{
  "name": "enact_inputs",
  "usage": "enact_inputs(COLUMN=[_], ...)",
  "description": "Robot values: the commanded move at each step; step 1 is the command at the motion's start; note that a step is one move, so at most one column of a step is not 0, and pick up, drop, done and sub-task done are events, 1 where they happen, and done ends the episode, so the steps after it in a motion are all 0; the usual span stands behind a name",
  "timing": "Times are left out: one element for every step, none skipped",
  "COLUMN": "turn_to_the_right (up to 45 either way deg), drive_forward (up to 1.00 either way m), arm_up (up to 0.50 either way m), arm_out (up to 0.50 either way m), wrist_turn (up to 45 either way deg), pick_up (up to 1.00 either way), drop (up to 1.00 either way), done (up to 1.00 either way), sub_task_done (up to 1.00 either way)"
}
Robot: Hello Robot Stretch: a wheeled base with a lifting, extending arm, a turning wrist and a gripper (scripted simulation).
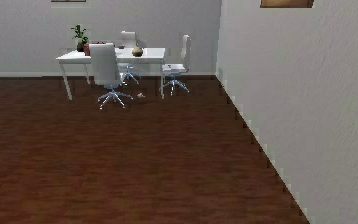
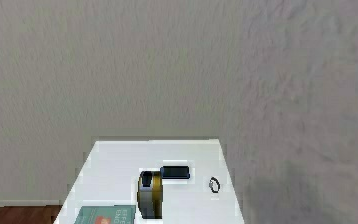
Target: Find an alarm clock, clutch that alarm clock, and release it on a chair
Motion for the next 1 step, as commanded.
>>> enact_inputs(turn_to_the_right=[0.0], drive_forward=[0.0], arm_up=[0.0], arm_out=[0.16], wrist_turn=[0.0], pick_up=[0.0], drop=[0.0], done=[0.0], sub_task_done=[0.0])
